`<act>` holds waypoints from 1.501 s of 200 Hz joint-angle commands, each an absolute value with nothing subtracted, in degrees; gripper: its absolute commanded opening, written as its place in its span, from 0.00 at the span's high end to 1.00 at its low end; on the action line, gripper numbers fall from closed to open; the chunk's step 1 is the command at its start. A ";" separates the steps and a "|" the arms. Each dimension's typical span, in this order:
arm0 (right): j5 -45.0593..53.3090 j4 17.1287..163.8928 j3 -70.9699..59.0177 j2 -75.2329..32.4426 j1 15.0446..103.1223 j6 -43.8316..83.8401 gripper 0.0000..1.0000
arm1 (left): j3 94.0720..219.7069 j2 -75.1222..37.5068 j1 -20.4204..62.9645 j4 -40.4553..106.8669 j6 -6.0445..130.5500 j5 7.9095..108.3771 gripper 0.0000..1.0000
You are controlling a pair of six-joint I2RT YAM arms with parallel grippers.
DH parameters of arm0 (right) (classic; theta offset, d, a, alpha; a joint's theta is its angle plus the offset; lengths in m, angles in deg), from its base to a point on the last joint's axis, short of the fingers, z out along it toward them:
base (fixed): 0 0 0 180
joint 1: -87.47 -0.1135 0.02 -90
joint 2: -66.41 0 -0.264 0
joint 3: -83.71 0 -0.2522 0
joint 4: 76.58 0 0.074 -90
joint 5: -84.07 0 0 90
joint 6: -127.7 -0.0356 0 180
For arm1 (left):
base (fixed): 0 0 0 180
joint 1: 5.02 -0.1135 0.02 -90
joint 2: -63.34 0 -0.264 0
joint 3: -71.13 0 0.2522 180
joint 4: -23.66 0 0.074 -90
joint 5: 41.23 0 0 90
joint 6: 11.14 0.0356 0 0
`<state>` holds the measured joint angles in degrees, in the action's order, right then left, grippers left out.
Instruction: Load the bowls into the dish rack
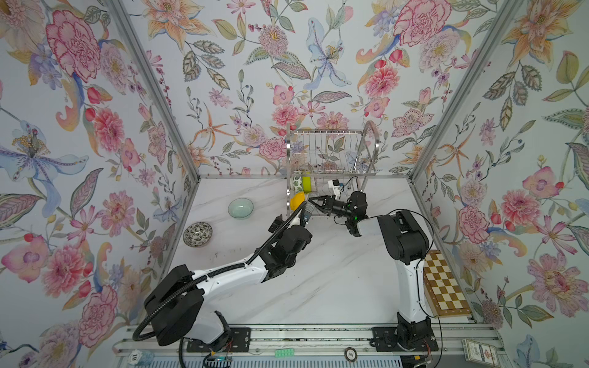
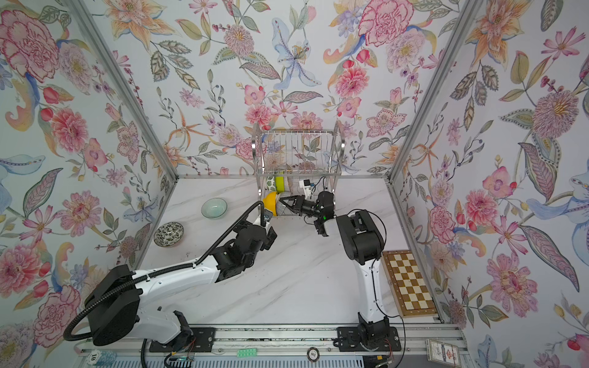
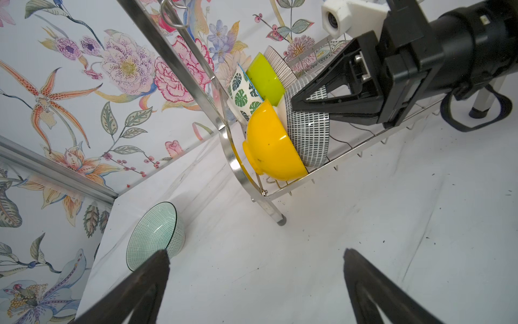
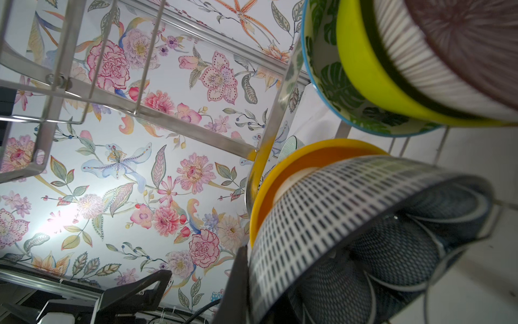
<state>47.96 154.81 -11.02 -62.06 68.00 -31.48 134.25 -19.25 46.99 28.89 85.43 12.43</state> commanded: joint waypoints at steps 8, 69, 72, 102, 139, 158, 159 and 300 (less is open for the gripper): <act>48.21 145.22 -10.18 -61.69 69.09 -25.55 0.96 | 133.79 -17.69 46.62 30.05 84.57 11.88 0.01; 47.27 135.04 -7.85 -60.42 68.48 -19.41 0.94 | 133.51 -17.53 46.60 30.06 84.68 11.84 0.01; 47.19 134.76 -7.76 -60.30 68.48 -19.28 0.94 | 133.52 -17.44 46.58 29.94 84.73 11.86 0.01; 46.16 127.72 -5.87 -59.51 67.81 -14.94 0.91 | 132.98 -17.00 46.54 29.71 84.49 11.84 0.01; 44.10 118.02 -3.44 -58.76 66.53 -8.18 0.89 | 132.53 -16.48 46.57 29.60 84.55 11.77 0.01; 43.44 115.38 -2.59 -58.65 66.20 -6.75 0.87 | 132.35 -16.23 46.58 29.61 84.50 11.77 0.01; 43.36 115.18 -2.52 -58.61 66.20 -6.59 0.87 | 132.31 -16.22 46.58 29.65 84.54 11.77 0.01; 41.54 108.89 0.19 -56.66 65.15 -4.36 0.79 | 131.12 -13.33 46.57 30.17 84.00 11.59 0.01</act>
<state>44.73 114.26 -0.12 -57.93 65.23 -5.78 132.00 -15.03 46.99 28.96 84.99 12.39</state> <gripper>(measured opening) 0.207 0.989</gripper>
